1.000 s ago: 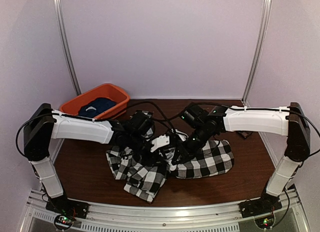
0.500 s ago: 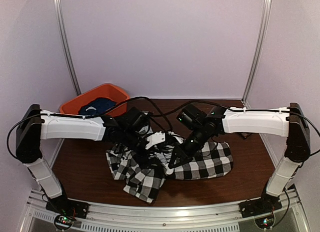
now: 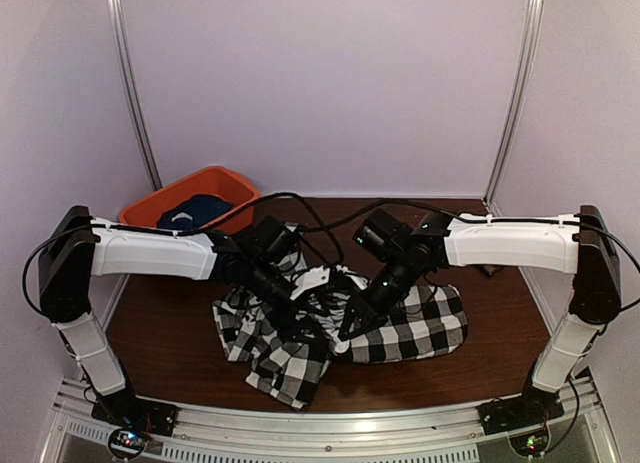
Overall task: Pin the brooch onto the clothing
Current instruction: Pin the brooch to the flattened clothing.
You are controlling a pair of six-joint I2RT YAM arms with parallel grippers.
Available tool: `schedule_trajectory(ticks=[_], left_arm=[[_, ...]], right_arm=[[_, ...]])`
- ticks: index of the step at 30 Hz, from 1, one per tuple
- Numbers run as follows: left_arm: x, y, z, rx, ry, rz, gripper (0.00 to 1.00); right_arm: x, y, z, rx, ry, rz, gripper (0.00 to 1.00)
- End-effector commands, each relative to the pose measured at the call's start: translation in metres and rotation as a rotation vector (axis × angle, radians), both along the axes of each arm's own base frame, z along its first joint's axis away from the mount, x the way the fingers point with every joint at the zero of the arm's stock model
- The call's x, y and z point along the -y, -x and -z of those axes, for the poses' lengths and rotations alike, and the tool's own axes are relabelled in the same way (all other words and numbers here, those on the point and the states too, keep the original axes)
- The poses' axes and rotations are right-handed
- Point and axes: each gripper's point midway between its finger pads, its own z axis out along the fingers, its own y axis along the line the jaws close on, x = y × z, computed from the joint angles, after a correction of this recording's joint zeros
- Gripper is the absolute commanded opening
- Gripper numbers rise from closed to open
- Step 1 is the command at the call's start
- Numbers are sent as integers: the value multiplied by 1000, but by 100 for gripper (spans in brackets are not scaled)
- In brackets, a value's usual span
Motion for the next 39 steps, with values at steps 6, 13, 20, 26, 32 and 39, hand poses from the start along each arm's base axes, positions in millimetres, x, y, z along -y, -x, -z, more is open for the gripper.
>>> schedule_trajectory(ticks=[6, 13, 20, 26, 32, 39], left_arm=[[19, -3, -9, -81, 97, 10, 74], [23, -2, -9, -120, 132, -2, 52], [22, 1, -6, -135, 125, 6, 25], [22, 4, -7, -158, 134, 26, 14], [22, 6, -7, -178, 135, 33, 0], [22, 4, -10, -196, 130, 14, 0]], right_arm=[[-12, 10, -14, 27, -62, -68, 0], [-13, 8, -16, 31, -69, -65, 0], [-12, 7, -17, 36, -73, -62, 0], [-9, 1, -22, 52, -83, -44, 0], [-5, -13, -26, 70, -89, 6, 0], [-4, -29, -38, 74, -145, 64, 13]])
